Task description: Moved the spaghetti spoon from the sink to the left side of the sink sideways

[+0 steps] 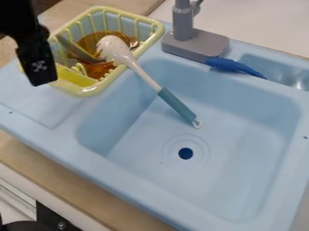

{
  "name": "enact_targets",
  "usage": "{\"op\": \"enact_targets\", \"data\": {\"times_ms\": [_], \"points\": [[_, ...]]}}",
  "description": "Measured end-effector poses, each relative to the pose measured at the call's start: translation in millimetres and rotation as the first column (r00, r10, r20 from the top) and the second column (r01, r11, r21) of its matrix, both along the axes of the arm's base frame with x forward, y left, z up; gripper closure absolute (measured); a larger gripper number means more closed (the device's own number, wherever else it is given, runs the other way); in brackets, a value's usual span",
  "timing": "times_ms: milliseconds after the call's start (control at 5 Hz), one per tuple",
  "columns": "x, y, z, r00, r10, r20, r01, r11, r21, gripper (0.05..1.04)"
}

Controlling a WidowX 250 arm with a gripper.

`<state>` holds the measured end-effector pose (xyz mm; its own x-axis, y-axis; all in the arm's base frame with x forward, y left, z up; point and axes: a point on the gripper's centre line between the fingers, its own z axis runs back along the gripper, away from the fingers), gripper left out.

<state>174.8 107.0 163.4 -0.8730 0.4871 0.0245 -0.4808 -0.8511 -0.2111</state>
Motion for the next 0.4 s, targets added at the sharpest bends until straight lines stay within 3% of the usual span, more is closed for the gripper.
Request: {"op": "enact_targets", "data": {"times_ms": [200,400], "points": [[5.8,15.9,-0.8,1.000,-0.004,-0.005,0.004,1.000,-0.022,0.089],[17.7,30.6,2.5,0.972,-0.227,-0.058,0.227,0.974,-0.008,0.089]]}}
